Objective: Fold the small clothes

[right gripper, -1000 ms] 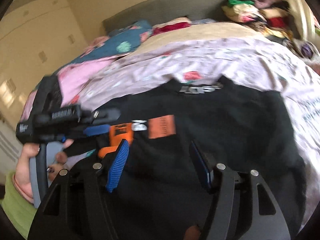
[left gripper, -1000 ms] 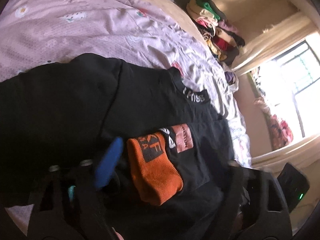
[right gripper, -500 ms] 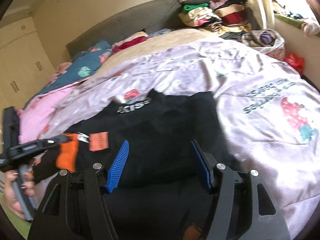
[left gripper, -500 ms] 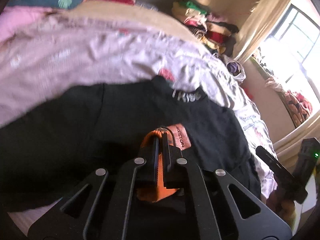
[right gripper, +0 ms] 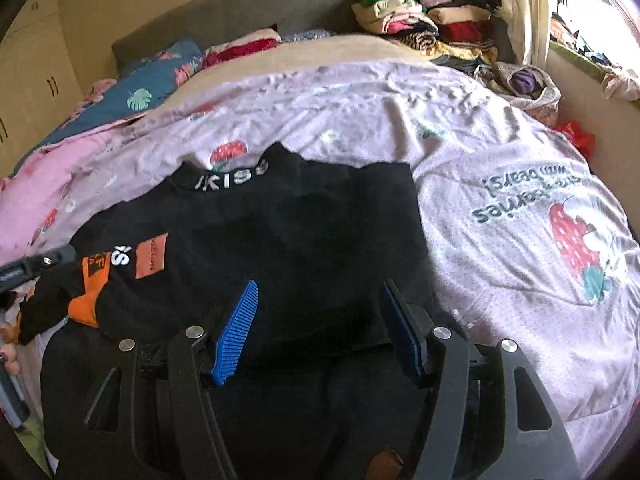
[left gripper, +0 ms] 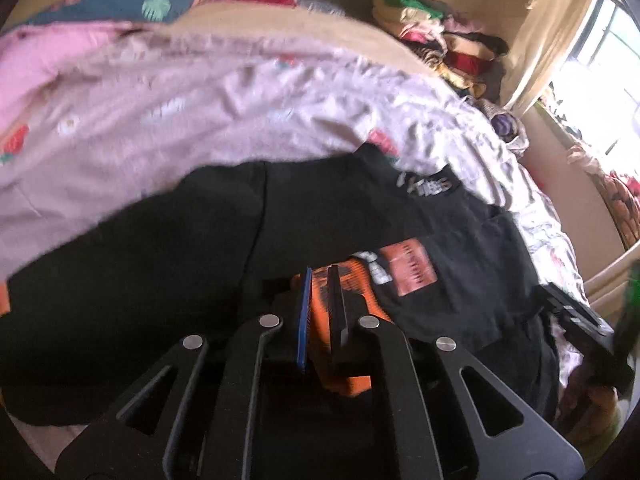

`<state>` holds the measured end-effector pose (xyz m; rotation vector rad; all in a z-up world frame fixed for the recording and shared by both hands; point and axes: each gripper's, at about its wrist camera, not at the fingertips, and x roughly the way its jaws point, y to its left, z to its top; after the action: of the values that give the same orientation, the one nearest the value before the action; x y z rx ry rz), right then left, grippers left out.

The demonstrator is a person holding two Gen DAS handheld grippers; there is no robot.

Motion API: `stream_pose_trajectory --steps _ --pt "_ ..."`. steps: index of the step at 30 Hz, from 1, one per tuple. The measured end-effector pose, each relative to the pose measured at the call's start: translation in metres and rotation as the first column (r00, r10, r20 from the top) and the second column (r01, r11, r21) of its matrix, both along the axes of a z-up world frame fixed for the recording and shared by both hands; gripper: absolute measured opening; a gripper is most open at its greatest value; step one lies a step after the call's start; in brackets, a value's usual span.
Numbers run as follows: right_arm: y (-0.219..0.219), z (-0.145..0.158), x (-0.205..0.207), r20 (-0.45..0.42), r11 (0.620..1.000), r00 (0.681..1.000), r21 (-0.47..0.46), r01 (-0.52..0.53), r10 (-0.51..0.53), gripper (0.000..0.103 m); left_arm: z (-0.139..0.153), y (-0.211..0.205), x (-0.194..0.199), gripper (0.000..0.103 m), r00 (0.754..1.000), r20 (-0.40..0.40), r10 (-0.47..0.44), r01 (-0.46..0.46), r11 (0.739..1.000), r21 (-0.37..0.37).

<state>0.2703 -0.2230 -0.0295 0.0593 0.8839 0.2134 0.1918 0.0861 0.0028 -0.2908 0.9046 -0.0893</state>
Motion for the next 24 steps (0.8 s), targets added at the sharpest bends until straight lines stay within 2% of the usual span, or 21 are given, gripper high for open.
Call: stream_pose_trajectory --steps 2,5,8,10,13,15,18,23,24 --pt "0.001 -0.005 0.002 -0.019 1.000 1.000 -0.001 -0.003 0.003 0.065 0.004 -0.007 -0.004 0.008 1.000 0.008 -0.025 0.025 1.000 0.004" --pt "0.001 -0.014 0.005 -0.052 1.000 0.999 -0.023 0.004 -0.006 0.067 -0.006 -0.021 -0.003 0.015 0.997 -0.031 -0.065 0.066 0.998 0.023" --pt "-0.004 -0.027 0.008 -0.101 0.999 0.995 -0.041 0.015 -0.019 0.067 -0.031 -0.026 -0.001 0.025 0.990 -0.119 -0.079 0.082 0.996 0.022" --pt "-0.006 -0.033 0.007 -0.107 0.999 0.994 -0.038 0.010 -0.014 0.067 -0.046 -0.024 0.001 0.036 0.984 -0.163 -0.070 0.076 0.997 0.032" --pt "-0.004 -0.032 0.003 -0.091 0.999 0.996 -0.048 0.001 -0.006 0.067 -0.050 -0.019 0.001 0.037 0.984 -0.164 -0.063 0.065 0.998 0.006" --pt "-0.004 -0.027 -0.001 -0.073 1.000 0.997 -0.028 -0.004 0.002 0.074 -0.048 -0.020 -0.001 0.037 0.986 -0.156 -0.060 0.064 0.998 0.016" --pt "-0.005 -0.019 -0.010 -0.047 1.000 0.999 0.006 -0.012 0.013 0.079 -0.041 -0.021 -0.008 0.039 0.989 -0.139 -0.054 0.057 0.998 0.017" --pt "-0.003 -0.006 -0.024 -0.004 0.999 0.999 0.025 -0.034 0.034 0.091 -0.026 -0.014 -0.023 0.056 0.995 -0.100 -0.026 0.027 1.000 0.003" --pt "-0.001 -0.003 -0.027 0.005 0.999 0.999 0.025 -0.041 0.041 0.093 -0.024 -0.015 -0.026 0.062 0.995 -0.093 -0.021 0.022 1.000 0.007"
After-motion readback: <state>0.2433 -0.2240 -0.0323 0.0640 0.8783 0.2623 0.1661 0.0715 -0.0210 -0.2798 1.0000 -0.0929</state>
